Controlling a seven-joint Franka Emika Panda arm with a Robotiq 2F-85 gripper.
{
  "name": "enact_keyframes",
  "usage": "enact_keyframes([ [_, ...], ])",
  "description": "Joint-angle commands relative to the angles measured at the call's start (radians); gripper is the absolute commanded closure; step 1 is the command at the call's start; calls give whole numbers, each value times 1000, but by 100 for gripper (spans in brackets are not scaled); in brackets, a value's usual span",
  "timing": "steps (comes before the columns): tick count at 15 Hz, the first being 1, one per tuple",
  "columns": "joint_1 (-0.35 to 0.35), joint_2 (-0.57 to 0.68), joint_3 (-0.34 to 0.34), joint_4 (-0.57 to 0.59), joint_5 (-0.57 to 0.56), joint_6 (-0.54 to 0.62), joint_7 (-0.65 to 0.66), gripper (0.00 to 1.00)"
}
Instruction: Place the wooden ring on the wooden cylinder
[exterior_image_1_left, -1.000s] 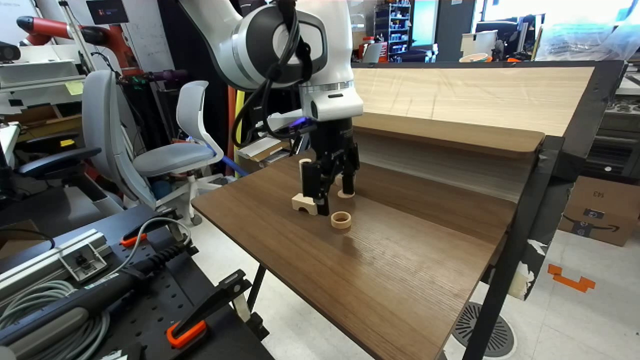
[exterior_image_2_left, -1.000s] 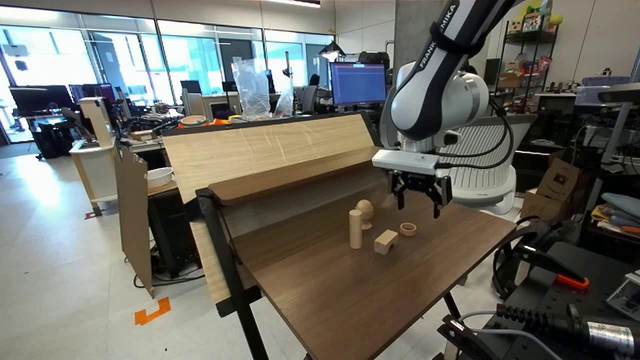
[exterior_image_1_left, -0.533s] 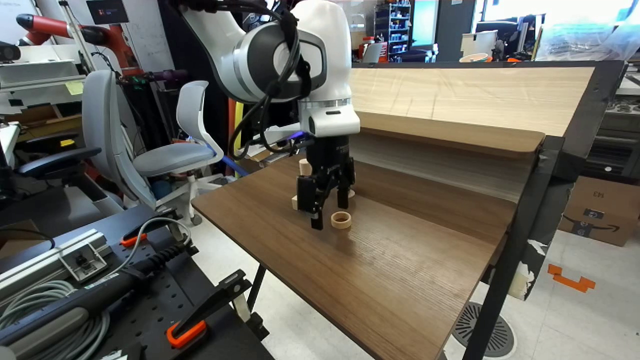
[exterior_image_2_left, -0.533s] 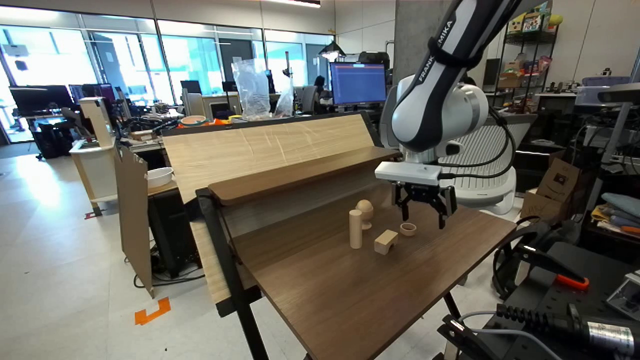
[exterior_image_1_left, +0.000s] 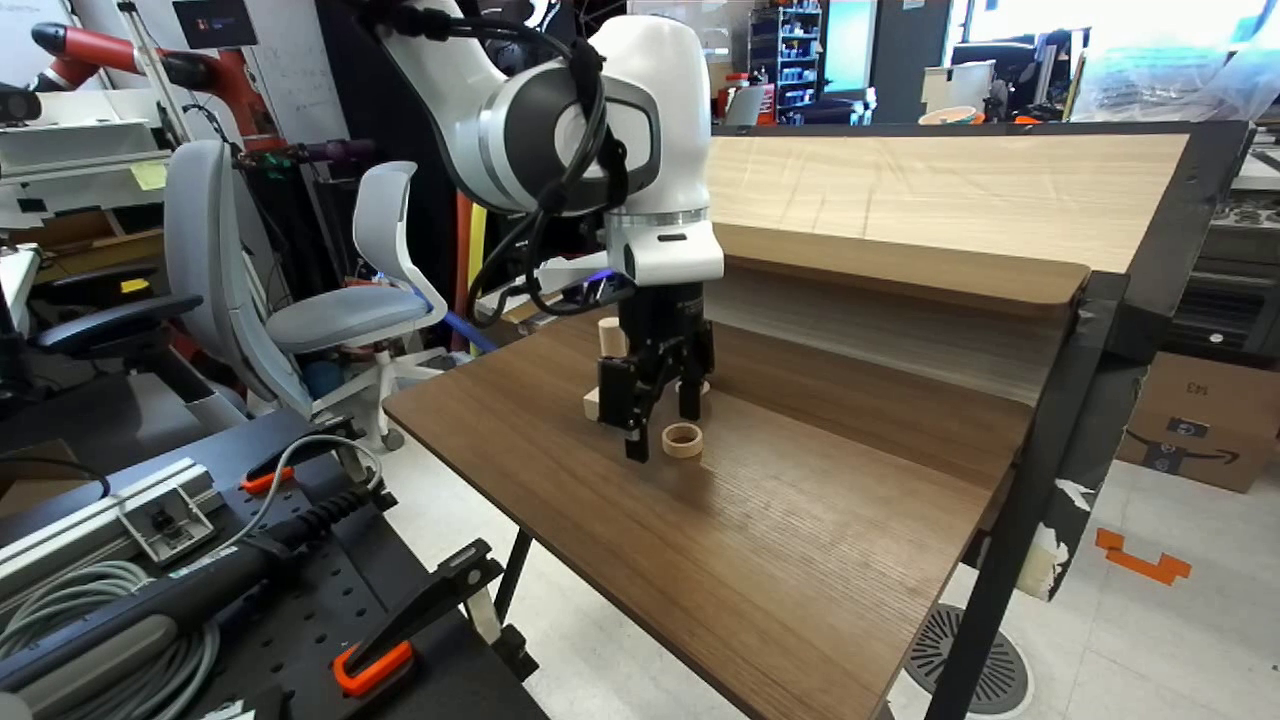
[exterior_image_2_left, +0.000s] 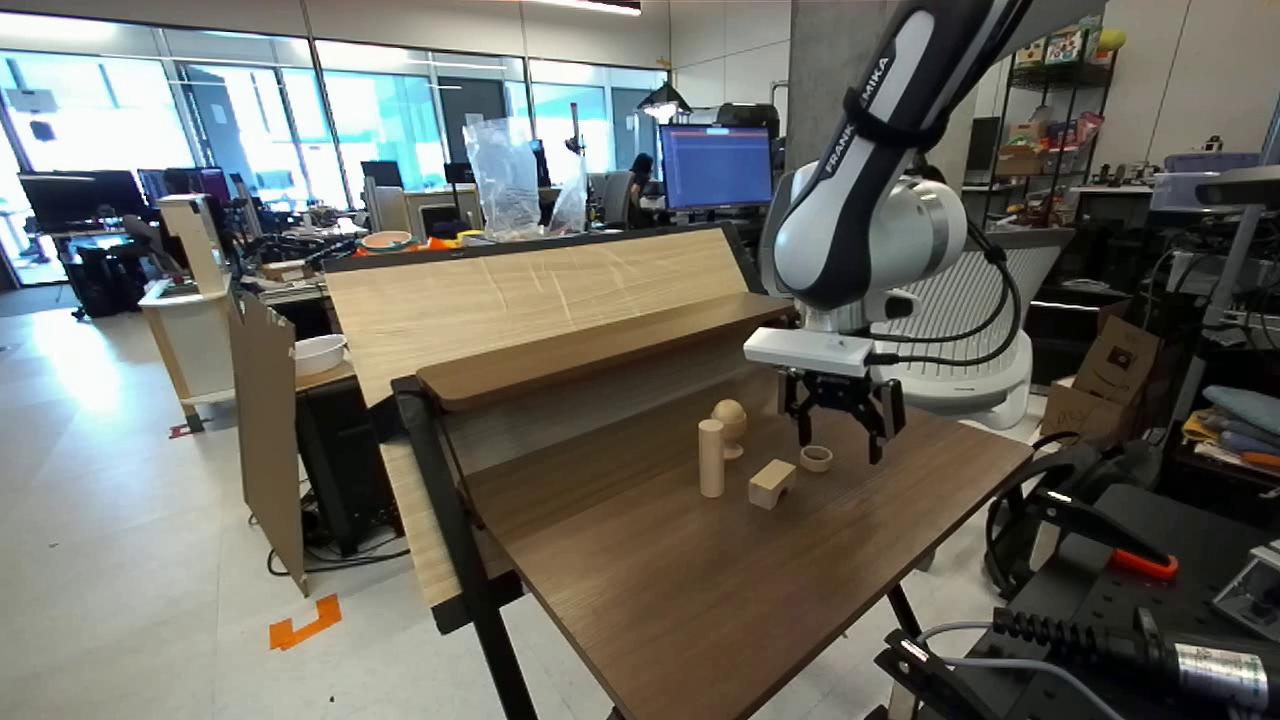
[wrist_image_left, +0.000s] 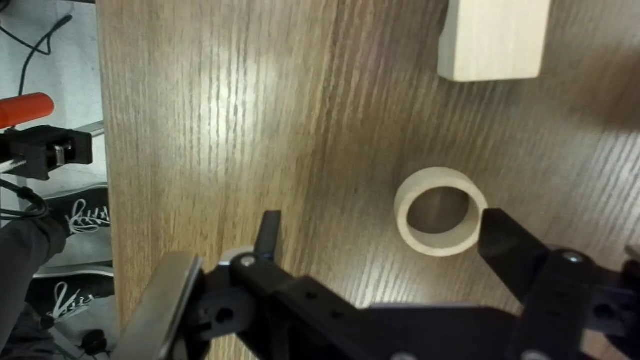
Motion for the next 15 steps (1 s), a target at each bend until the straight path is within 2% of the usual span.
enact_keyframes([
  [1,-6,18,7,39,37,-1,-23,0],
  [15,2,89,-3,121,36,-5,-14,0],
])
